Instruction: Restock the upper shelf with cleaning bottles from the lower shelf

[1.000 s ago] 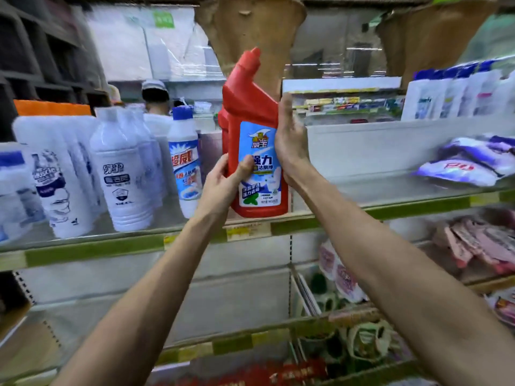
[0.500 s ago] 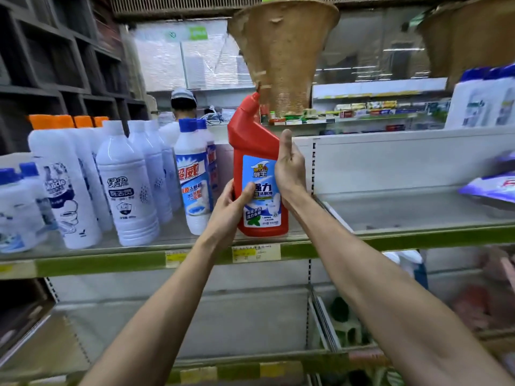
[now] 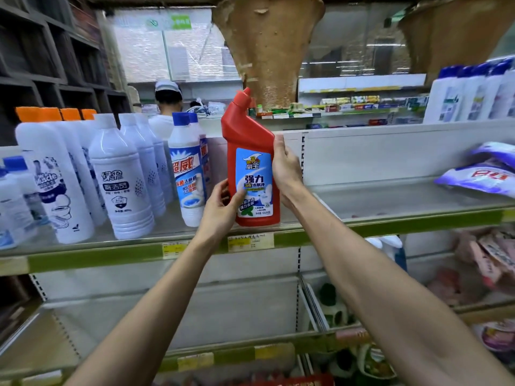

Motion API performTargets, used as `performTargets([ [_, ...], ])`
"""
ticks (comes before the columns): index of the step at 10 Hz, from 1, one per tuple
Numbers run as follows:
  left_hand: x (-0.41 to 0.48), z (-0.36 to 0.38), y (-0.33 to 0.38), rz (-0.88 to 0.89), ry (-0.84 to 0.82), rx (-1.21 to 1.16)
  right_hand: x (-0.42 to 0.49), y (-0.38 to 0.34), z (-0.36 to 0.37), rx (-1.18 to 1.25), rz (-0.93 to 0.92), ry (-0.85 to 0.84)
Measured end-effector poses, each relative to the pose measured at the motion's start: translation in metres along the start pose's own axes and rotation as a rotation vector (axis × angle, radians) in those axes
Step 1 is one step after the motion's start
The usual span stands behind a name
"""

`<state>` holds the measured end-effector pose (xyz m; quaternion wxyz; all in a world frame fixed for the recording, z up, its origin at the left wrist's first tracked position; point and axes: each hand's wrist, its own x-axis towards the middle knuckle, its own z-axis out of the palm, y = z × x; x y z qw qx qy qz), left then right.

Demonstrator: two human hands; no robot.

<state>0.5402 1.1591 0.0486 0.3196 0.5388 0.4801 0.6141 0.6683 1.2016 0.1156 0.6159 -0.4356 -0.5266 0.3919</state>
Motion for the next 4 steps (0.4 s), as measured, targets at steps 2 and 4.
performTargets([
  [2, -0.04, -0.039, 0.001, 0.021, 0.019, 0.121, -0.038, 0.003, 0.006, -0.145, 0.034, 0.054],
  [4, -0.095, -0.111, -0.006, 0.122, 0.096, 0.096, -0.109, 0.016, 0.037, -0.261, -0.031, 0.235],
])
